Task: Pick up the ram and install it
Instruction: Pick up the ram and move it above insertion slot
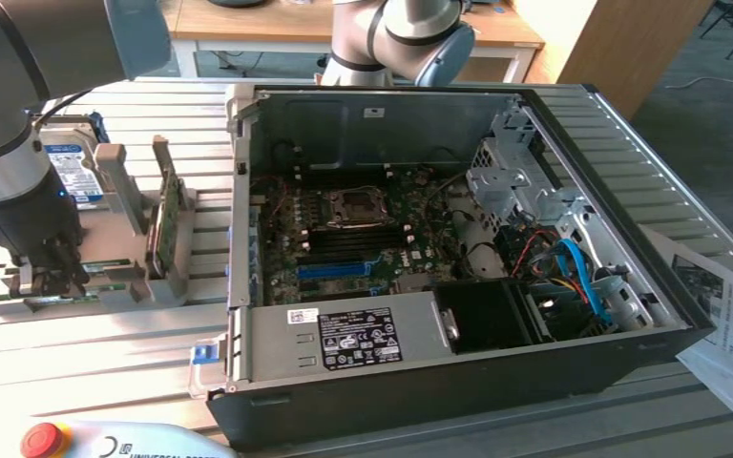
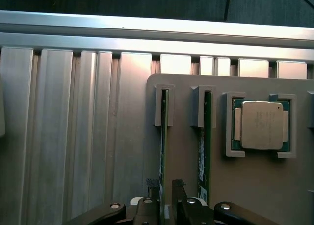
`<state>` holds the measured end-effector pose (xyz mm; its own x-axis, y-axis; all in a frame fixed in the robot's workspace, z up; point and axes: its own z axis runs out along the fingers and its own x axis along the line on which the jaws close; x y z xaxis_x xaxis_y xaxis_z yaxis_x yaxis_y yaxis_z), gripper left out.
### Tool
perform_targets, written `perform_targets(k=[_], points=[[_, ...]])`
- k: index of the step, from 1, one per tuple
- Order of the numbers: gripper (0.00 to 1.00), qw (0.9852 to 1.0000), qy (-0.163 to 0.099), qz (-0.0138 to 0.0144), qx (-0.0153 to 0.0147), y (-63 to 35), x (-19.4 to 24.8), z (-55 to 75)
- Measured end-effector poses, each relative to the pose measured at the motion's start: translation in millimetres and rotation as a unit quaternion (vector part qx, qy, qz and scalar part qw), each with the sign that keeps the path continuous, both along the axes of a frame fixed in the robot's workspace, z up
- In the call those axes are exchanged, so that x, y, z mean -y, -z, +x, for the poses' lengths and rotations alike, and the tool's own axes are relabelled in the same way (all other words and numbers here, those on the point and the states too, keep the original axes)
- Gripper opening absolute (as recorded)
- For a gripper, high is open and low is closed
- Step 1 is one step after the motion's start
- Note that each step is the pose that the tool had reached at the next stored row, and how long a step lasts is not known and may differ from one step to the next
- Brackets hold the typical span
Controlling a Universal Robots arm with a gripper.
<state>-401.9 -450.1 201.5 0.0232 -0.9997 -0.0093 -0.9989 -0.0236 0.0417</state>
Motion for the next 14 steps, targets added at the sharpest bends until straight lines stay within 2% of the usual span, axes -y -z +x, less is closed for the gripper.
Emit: perform_targets(k=[14], points=[[0.25,1.0,0.0,-0.0009,-0.0005,-0.1,-0.3,3.8]])
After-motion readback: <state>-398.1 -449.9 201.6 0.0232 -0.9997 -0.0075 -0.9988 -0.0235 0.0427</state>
